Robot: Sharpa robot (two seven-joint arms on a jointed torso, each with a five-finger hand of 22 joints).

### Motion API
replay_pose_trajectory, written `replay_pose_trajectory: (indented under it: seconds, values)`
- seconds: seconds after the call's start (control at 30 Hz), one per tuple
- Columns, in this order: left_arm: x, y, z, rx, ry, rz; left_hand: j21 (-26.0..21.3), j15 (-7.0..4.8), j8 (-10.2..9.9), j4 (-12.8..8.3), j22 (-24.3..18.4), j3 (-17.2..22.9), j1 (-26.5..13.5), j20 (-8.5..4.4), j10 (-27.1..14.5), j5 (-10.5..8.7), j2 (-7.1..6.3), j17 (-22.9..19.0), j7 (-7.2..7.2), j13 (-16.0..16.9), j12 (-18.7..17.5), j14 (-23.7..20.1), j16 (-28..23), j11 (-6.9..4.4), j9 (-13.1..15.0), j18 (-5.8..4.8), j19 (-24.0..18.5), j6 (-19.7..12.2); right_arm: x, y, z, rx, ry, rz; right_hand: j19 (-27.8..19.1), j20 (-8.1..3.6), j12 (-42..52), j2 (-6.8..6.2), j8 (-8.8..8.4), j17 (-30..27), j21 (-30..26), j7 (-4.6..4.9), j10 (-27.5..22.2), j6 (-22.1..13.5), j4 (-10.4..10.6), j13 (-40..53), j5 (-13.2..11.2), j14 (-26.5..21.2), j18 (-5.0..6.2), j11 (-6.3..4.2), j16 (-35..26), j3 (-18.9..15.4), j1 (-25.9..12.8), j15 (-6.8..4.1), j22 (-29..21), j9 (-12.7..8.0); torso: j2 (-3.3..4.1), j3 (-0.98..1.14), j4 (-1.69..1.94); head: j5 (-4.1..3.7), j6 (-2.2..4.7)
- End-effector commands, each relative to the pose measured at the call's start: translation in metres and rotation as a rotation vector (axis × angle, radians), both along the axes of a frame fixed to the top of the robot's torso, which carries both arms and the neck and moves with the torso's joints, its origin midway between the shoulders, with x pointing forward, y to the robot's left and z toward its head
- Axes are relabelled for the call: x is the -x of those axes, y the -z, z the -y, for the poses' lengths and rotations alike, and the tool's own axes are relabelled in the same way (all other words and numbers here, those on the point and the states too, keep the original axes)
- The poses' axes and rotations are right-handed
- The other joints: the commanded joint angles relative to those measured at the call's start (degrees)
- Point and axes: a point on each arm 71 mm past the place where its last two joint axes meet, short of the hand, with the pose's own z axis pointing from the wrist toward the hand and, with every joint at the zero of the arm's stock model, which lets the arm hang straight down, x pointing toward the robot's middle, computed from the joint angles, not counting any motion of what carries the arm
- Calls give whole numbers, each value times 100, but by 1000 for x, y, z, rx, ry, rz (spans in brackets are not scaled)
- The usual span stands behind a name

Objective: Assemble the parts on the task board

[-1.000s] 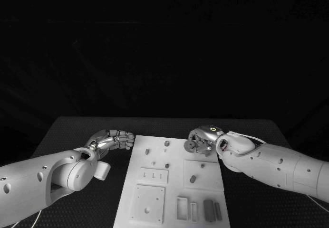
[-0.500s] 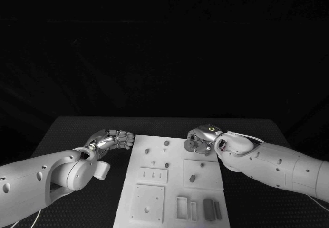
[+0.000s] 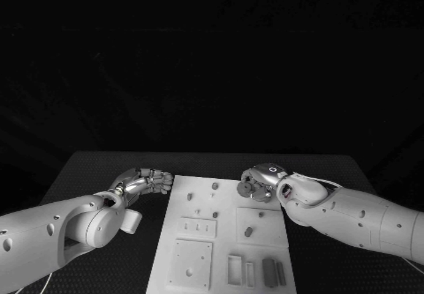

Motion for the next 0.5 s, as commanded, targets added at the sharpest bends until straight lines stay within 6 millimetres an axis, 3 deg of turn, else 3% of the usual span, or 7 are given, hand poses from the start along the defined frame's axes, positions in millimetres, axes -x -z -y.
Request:
replay_pose_trajectory:
  seconds: [0.03,0.37,0.5]
  values:
    - [0,-2,2,2,9,9,-29,23,-34,-40,103,4,-62,23,-26,-15,6,6,11,-3,-22,7,-32,25,-9,117,34,-11,4,2,0,28,22,37,11,12,26,38,110,9,20,-216,-27,1107,-37,-11,-5,7,213,-92,-30,1,-14,-52,79,136,-4,0,-4,11,3]
    - [1,-2,2,2,6,10,-28,24,-33,-40,104,7,-82,25,-23,-20,8,8,13,-1,-24,8,-34,25,-9,116,35,-9,9,-29,-15,-5,-10,175,36,3,31,12,126,11,27,-229,4,1137,-59,-26,-4,29,213,-104,-35,28,-21,-65,69,153,-10,-3,-8,9,63]
    - [1,-3,3,2,6,11,-28,24,-33,-41,104,8,-85,25,-22,-20,8,9,13,-1,-25,7,-35,25,-9,116,35,-8,15,-35,-25,-9,-36,207,55,-4,30,-17,135,9,26,-238,28,1158,-44,-40,-4,44,213,-114,-45,63,-19,-73,58,164,-9,-13,-19,6,79]
